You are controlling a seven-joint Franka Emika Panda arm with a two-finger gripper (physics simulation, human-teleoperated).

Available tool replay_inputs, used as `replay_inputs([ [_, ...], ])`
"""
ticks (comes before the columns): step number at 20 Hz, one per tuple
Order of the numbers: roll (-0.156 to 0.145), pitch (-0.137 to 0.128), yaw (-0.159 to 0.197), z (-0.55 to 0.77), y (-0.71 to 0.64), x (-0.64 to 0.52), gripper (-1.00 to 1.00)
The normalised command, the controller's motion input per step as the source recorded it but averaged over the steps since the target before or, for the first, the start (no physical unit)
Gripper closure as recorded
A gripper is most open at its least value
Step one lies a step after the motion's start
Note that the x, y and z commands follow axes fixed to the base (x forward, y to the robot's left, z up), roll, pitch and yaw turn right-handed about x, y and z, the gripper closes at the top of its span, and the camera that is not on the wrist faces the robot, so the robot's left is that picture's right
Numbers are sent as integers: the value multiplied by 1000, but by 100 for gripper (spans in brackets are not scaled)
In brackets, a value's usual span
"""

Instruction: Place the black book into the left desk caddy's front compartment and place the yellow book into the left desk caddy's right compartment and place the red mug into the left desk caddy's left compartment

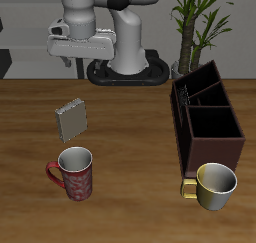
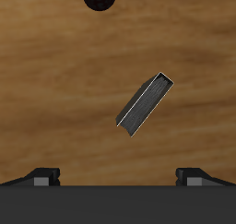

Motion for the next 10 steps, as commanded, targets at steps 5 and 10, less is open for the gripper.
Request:
replay_inputs([
  [5,8,-19,-13,-40,-213,204,-100],
  [10,-42,-56,7,-223,-88,214,-100],
])
